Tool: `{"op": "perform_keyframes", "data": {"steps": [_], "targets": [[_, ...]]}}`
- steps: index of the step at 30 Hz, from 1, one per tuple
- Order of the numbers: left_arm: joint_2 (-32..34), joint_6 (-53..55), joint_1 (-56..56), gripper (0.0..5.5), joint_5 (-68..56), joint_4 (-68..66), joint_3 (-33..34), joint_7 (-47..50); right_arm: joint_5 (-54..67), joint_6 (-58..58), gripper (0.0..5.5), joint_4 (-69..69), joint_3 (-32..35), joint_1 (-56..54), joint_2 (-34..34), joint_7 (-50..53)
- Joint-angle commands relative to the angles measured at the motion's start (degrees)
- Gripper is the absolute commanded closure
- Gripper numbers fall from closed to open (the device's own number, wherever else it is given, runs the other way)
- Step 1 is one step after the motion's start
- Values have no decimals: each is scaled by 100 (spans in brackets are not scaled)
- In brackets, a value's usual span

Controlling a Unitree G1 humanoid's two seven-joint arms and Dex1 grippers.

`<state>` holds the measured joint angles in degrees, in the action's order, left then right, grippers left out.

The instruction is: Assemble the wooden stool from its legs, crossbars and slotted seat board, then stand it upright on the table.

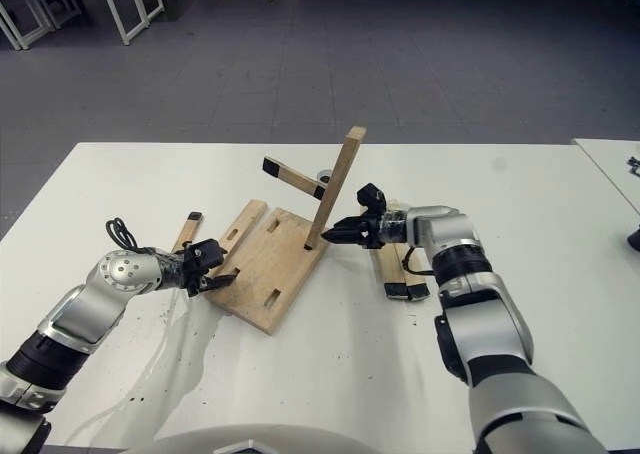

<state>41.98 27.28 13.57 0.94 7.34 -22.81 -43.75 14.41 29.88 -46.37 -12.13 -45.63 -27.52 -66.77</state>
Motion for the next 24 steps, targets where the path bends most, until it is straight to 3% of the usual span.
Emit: {"op": "perform_keyframes", "data": {"steps": [1, 3, 6, 10, 13, 17, 19, 22, 24], "targets": [[-49, 320, -467, 271, 203, -336, -273, -66, -571, 236, 246, 640, 93, 141, -660, 686], [-67, 348, -525, 271, 190, -290, -250, -32, -415, 461, 246, 993, 787, -202, -823, 1423], [-121, 387, -594, 271, 177, -232, -268, -16, 505, 315, 246, 1678, 2248, -1206, -432, 2518], [-162, 394, -604, 271, 196, -224, -259, -8, 1462, 47, 246, 2163, 3079, -2170, 313, 3242], [-232, 416, -548, 271, 239, -262, -280, -4, 1269, -2, 246, 1753, 2640, -2185, 742, 3325], [-298, 444, -555, 271, 279, -274, -276, 16, 394, 259, 246, 1151, 1206, -879, 1066, 2904], [-341, 452, -556, 271, 298, -299, -273, 24, 77, 292, 246, 794, 848, -513, 1162, 2874], [-329, 469, -641, 271, 302, -280, -233, 31, 454, 561, 246, 1248, 1350, -713, 1072, 3111], [-336, 533, -730, 271, 284, -232, -202, 65, 1007, 672, 246, 1921, 2083, -1128, 1035, 3446]]}}
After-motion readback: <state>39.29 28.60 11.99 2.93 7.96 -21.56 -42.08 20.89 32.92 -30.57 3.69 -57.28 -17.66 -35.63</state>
